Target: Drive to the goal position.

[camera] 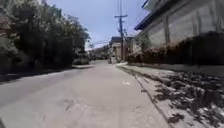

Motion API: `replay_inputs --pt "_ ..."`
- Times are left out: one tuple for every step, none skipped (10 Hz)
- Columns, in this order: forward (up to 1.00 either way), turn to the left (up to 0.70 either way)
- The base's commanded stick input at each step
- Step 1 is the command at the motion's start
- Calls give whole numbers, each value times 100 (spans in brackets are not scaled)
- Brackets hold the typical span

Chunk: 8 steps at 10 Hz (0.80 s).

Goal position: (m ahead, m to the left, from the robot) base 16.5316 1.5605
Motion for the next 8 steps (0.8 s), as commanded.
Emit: replay_inputs --pt "100 1" --pt "100 1" --pt "100 1" --pt "100 1" --pt "100 1" --pt "100 1" --pt "100 1" --pt "100 1"
